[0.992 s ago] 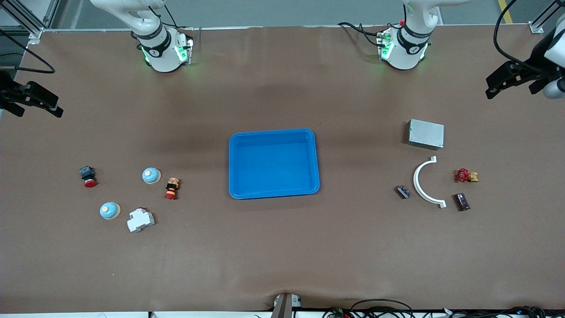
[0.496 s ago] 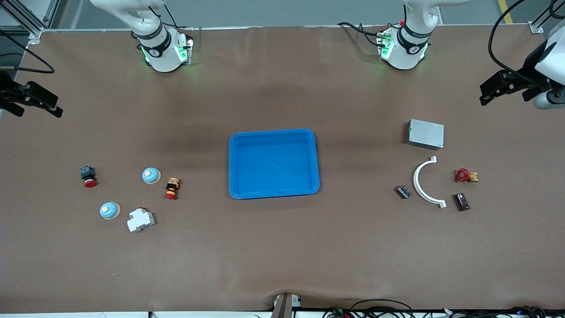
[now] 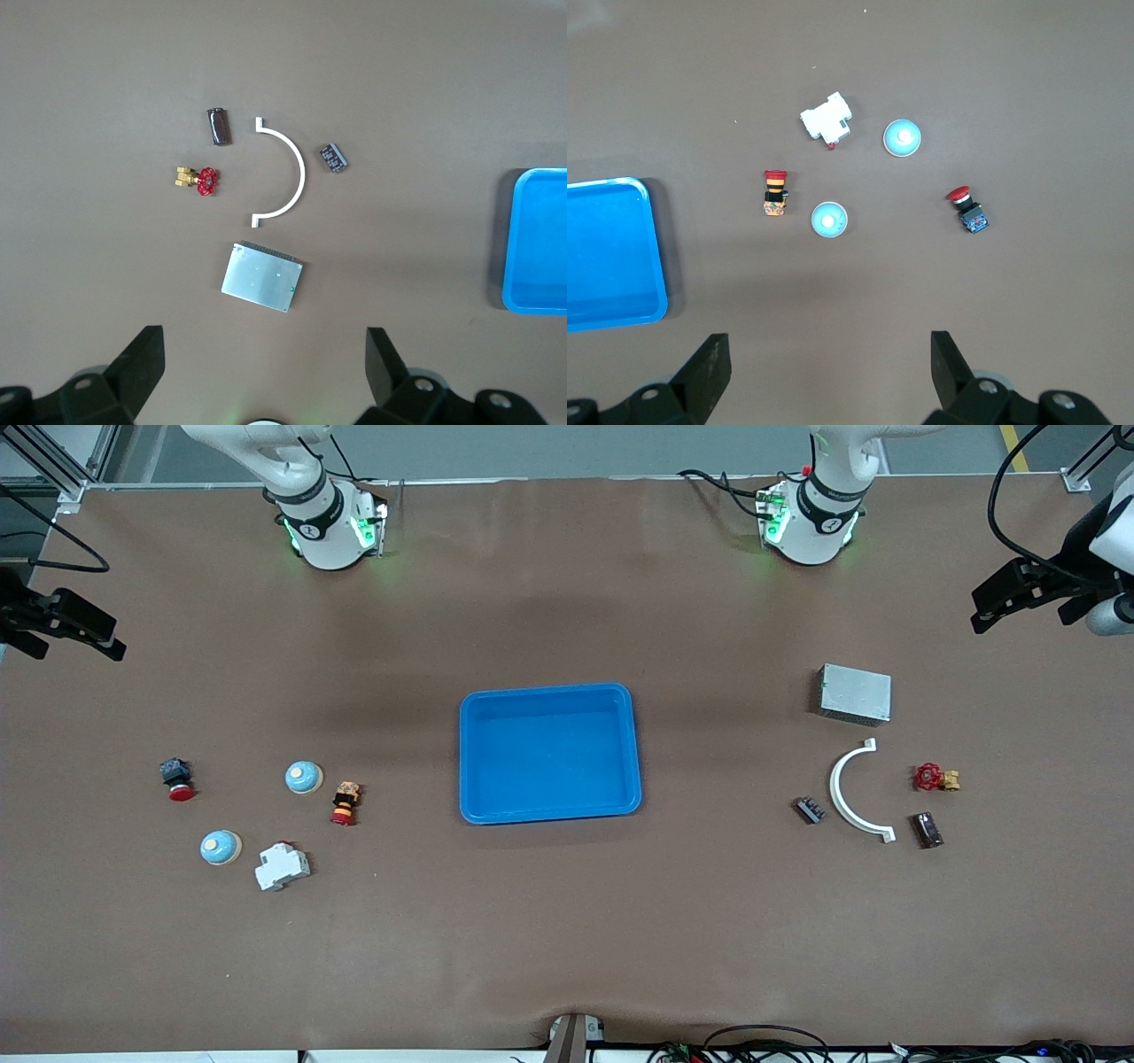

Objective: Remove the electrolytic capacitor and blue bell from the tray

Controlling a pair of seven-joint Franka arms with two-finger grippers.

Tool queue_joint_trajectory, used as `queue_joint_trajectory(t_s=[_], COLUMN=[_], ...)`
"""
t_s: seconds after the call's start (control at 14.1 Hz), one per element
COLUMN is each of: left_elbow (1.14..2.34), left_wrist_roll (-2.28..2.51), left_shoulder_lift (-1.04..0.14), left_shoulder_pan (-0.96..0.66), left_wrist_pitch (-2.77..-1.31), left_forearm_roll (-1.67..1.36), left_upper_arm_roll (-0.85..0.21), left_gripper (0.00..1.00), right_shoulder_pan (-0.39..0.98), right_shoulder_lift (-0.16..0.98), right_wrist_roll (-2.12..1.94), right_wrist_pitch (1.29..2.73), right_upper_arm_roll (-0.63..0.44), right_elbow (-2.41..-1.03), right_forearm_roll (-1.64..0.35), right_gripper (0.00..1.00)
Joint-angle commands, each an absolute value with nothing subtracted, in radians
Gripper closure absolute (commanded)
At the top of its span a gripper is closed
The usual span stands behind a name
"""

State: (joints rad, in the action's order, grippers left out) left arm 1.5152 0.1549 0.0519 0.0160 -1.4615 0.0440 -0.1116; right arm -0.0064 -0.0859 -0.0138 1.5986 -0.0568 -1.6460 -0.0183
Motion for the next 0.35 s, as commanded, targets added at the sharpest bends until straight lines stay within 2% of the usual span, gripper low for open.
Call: queue_joint_trajectory(t_s=[0.0,0.28], left_elbow=[1.505,1.505], left_wrist_roll=[0.129,0.140], left_shoulder_lift=[0.058,0.051], left_shoulder_pan=[0.012,0.012], left_wrist_pitch=[-1.445,-1.447], left_forearm_roll=[0.011,-0.014], left_upper_arm_roll=[-0.107,-0.107], left_gripper=[0.00,0.00], right_shoulder_pan=[-0.025,-0.025], right_shoulder_lift=[-0.104,-0.104], right_wrist_roll=[-0.018,-0.018], right_wrist_pitch=[1.611,1.624], right_upper_arm_roll=[-0.044,-0.044], right_elbow=[-1.664,-1.666], right_forearm_roll=[-0.017,-0.018], right_gripper=[0.00,0.00])
